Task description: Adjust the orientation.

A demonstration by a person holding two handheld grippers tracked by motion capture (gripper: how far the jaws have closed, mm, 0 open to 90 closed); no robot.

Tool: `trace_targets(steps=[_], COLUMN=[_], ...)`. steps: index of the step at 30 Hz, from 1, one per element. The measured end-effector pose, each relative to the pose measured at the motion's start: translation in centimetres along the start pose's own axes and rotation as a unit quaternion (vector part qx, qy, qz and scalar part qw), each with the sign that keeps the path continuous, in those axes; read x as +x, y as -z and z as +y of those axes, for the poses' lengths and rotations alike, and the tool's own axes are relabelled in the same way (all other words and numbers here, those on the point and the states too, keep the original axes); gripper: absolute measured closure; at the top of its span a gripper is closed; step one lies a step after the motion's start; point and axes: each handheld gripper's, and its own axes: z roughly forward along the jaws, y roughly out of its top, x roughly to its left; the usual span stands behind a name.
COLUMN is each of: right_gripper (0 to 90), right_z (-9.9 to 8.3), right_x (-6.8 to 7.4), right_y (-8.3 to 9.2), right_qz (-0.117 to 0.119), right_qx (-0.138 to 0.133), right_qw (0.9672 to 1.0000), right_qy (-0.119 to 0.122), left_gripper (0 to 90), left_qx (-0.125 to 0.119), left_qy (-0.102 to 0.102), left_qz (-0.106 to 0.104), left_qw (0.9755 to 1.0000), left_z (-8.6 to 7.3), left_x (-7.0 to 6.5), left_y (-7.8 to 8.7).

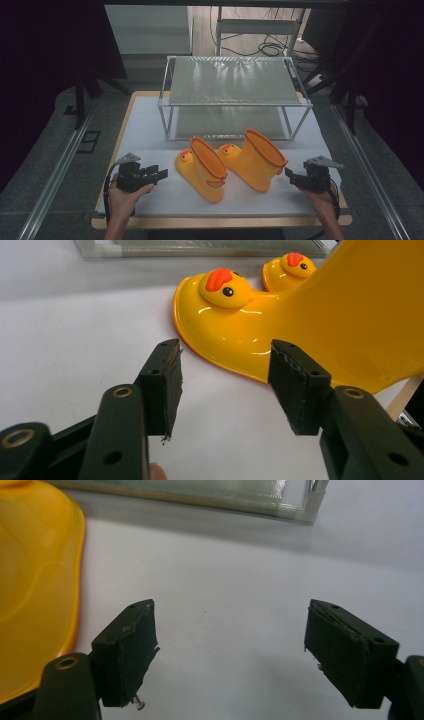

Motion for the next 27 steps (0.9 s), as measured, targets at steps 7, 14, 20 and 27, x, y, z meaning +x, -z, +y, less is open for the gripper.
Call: trace_targets(steps=[7, 14, 20, 27], right_gripper=[30.4, 32.7, 33.2, 33.6], right_z=[-0.1, -0.1, -0.4, -0.6], right_x=[-0.2, -0.5, -0.3, -0.1], right_y=[0.9, 1.2, 0.8, 0.4], right_qz=[0.023, 0.032, 0.038, 0.041], right_qx=[-0.011, -0.024, -0.02, -0.01], right_qw=[0.9994, 0.9991, 0.9989, 0.9987], right_qy=[0.024, 0.015, 0.02, 0.028], left_gripper=[52.9, 65.8, 86.8, 89.8], left_qx=[-0.005, -0.017, -0.022, 0.001], left_qy=[-0.011, -0.001, -0.007, -0.034], left_qz=[0.017, 0.03, 0.031, 0.0], left_qw=[0.9998, 0.9994, 0.9993, 0.9994], left_z=[-0.1, -0.2, -0.2, -1.0], left_x=[0.1, 0.6, 0.0, -3.0], left_y=[0.4, 1.4, 1.8, -0.2])
